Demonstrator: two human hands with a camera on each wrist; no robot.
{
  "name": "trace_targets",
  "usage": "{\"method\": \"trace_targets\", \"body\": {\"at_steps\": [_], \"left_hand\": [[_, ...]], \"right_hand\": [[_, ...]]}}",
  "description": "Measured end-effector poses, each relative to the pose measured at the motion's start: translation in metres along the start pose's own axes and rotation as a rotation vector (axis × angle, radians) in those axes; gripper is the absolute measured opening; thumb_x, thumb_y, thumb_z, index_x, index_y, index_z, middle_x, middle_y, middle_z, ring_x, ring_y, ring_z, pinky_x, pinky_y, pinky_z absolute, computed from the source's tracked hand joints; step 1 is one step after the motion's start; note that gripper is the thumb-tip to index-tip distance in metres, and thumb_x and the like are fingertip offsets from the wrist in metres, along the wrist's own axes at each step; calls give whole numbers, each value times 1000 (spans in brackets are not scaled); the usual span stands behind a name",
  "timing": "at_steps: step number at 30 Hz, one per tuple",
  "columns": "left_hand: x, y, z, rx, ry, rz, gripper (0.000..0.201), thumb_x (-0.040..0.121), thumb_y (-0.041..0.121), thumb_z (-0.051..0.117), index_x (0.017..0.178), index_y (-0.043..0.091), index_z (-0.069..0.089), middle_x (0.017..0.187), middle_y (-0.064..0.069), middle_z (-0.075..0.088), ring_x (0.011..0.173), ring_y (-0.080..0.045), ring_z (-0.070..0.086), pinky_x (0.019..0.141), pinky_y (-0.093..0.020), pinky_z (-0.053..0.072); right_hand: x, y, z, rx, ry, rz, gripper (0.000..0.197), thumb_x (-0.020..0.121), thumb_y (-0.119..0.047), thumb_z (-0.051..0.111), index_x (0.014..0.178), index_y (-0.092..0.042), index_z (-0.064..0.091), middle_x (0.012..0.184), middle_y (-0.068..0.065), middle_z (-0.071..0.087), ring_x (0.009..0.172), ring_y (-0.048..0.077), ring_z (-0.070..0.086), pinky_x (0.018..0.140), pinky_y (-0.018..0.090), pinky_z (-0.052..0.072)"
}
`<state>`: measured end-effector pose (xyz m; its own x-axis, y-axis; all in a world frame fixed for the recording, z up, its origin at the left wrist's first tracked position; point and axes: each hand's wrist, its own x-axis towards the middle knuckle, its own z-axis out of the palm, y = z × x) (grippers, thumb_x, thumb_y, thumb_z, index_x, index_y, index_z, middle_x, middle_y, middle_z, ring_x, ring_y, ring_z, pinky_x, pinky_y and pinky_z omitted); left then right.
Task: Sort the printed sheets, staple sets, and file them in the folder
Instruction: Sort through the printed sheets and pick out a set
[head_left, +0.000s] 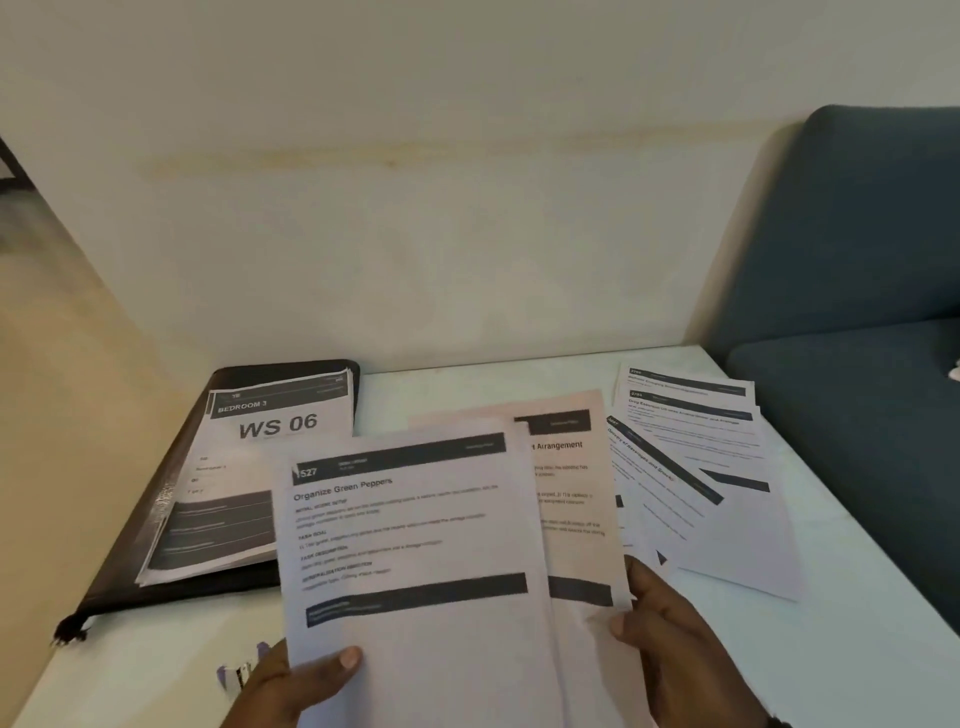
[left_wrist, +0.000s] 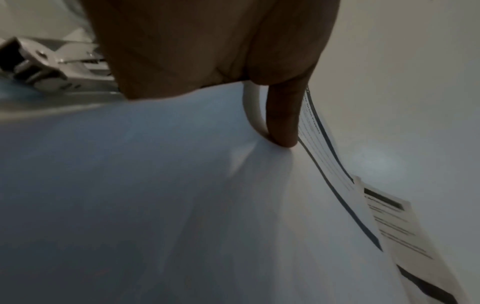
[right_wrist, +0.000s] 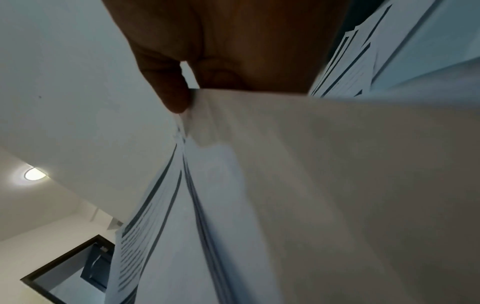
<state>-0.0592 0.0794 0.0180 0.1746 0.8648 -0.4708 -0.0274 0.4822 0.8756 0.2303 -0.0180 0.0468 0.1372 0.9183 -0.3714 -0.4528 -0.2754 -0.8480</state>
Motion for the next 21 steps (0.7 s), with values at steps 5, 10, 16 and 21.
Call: {"method": "trace_targets", "body": {"at_steps": [5, 10, 16, 21], "left_hand": [[-14, 10, 28, -67, -114, 8, 38, 68, 3, 79, 103, 5, 64, 65, 9, 71, 79, -3, 50, 90, -17, 23], [-25, 13, 42, -105, -72, 47, 48, 74, -1, 70, 121, 3, 59, 74, 7, 66, 74, 1, 45, 91, -15, 16], [-21, 12, 36, 88, -45, 230, 49, 80, -11, 63, 121, 13, 55, 104, -3, 71, 88, 2, 63, 80, -4, 35], [-27, 19, 32, 90, 78, 382, 36, 40, 47, 91, 72, 44, 75, 84, 19, 74, 93, -16, 63, 81, -33, 46]], "right_hand": [[-7, 5, 8, -203, -74, -28, 86, 50, -36, 92, 127, -29, 53, 112, -10, 72, 101, 7, 68, 80, 21, 52], [-7, 5, 22, -380, -135, -34, 49, 82, -12, 72, 116, -35, 46, 97, -39, 65, 93, -14, 63, 73, 14, 55], [-5, 14, 33, -555, -46, -77, 45, 82, -40, 73, 116, -47, 45, 110, -29, 62, 104, -4, 59, 81, 8, 48], [-6, 4, 35, -541, -21, -90, 26, 88, -30, 64, 102, -44, 48, 106, -24, 59, 96, -3, 56, 80, 9, 47]]}}
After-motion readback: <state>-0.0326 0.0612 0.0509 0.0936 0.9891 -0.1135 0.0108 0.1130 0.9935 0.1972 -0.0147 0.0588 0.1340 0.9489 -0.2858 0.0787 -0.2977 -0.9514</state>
